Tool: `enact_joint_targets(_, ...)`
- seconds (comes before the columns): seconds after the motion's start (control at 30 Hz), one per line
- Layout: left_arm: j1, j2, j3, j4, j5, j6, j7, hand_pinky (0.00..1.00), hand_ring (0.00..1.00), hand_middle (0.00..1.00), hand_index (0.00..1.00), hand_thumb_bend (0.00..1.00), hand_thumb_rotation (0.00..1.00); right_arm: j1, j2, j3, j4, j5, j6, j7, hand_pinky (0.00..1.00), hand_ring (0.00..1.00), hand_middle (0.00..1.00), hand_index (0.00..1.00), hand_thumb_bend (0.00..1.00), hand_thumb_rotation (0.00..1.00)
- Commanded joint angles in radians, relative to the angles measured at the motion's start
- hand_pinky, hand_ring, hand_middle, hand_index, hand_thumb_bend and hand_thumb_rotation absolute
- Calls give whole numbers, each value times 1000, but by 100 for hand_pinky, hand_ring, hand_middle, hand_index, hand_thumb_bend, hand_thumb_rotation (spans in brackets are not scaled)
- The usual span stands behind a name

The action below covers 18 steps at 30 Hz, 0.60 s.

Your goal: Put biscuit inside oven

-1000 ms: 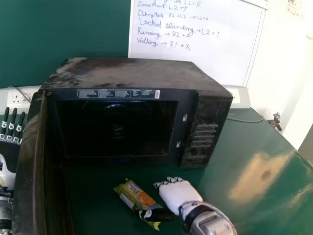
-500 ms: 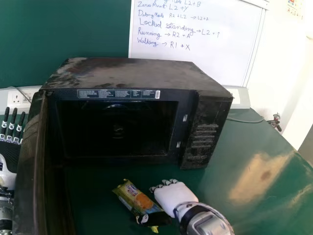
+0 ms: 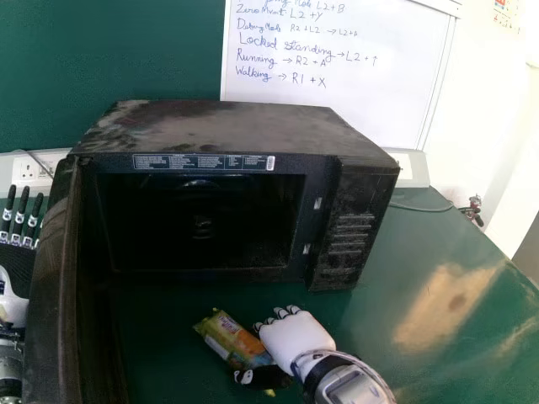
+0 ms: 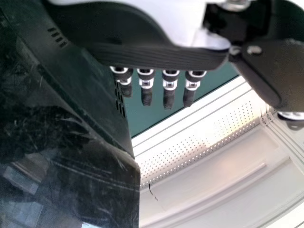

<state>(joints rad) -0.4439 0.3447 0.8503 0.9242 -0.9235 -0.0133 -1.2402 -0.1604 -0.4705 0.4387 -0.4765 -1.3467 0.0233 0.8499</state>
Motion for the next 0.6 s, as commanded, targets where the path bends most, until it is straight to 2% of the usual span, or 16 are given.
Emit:
enact_joint_targets(0.0, 51, -64, -4, 35, -7, 23, 8, 0, 29, 65, 99, 25, 100, 21, 2, 28, 46, 19, -23, 23, 100, 92, 88, 89, 86, 25)
enact_joint_targets(0.13, 50, -63, -6, 37, -5, 21, 7, 0, 30, 65, 99, 25, 100, 14, 9, 35, 62, 13, -19, 35, 100, 93, 89, 90, 85, 26)
enact_joint_targets(0.37, 50, -62, -6, 36, -7, 30, 12, 0, 32, 65, 99, 23, 100, 17, 20, 40, 75, -10, -12, 13, 100, 89, 86, 88, 80, 22)
enact_joint_targets(0.57, 48, -61, -4, 41, -3, 19, 0, 0, 31, 66, 100, 24, 100, 26, 37, 30, 71, -6, 5, 5, 100, 76, 72, 74, 76, 12)
